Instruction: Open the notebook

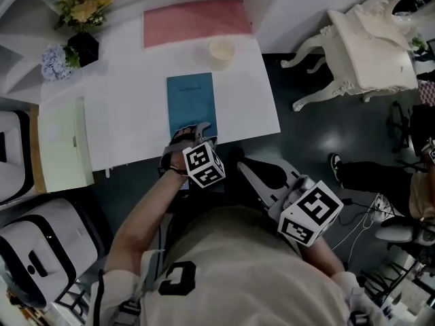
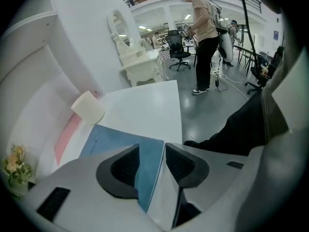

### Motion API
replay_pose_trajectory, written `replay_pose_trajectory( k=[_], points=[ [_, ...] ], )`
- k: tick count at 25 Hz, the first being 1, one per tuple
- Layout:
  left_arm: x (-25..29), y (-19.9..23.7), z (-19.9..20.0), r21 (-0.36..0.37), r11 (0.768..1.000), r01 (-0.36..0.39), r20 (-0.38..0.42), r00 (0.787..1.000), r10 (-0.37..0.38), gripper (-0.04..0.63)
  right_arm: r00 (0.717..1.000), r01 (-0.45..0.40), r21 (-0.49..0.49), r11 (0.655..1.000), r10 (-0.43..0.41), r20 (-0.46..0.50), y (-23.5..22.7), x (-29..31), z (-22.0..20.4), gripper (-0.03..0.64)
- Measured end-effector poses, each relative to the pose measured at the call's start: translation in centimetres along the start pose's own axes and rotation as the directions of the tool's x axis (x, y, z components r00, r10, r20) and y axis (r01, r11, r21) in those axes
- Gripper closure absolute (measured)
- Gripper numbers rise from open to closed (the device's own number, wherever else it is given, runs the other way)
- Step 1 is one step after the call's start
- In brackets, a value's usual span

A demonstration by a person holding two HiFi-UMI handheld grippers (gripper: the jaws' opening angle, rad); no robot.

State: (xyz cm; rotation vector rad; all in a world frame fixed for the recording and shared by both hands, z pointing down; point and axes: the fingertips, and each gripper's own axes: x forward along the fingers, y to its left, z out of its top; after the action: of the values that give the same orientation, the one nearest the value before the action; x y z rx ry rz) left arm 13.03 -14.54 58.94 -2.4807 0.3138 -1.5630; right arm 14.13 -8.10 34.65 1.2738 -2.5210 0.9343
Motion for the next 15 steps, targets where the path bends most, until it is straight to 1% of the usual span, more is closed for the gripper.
replay_pose_trajectory(
  k=[3,7,15],
  points=[
    [0.4,0.1,-0.1,0.007,1.000,0.020,-0.017,1.000,-0.020,0.419,1.000,-0.002,0.007,1.000,0.002,-0.012,-0.7,-0.1,-0.4,0.597],
    [0.7,-0.4,-0.5,0.033,0.998,0.053,-0.040,0.998,-0.052,0.439,1.000,-0.003,0.014,1.000,0.003,-0.020,-1.1,-0.4,-0.7,0.597],
    [0.6,-0.5,-0.5,0.015,0.996,0.087,-0.015,0.996,-0.087,0.479,1.000,0.011,0.021,1.000,-0.010,-0.017,-1.4,-0.8,-1.1,0.597]
  ],
)
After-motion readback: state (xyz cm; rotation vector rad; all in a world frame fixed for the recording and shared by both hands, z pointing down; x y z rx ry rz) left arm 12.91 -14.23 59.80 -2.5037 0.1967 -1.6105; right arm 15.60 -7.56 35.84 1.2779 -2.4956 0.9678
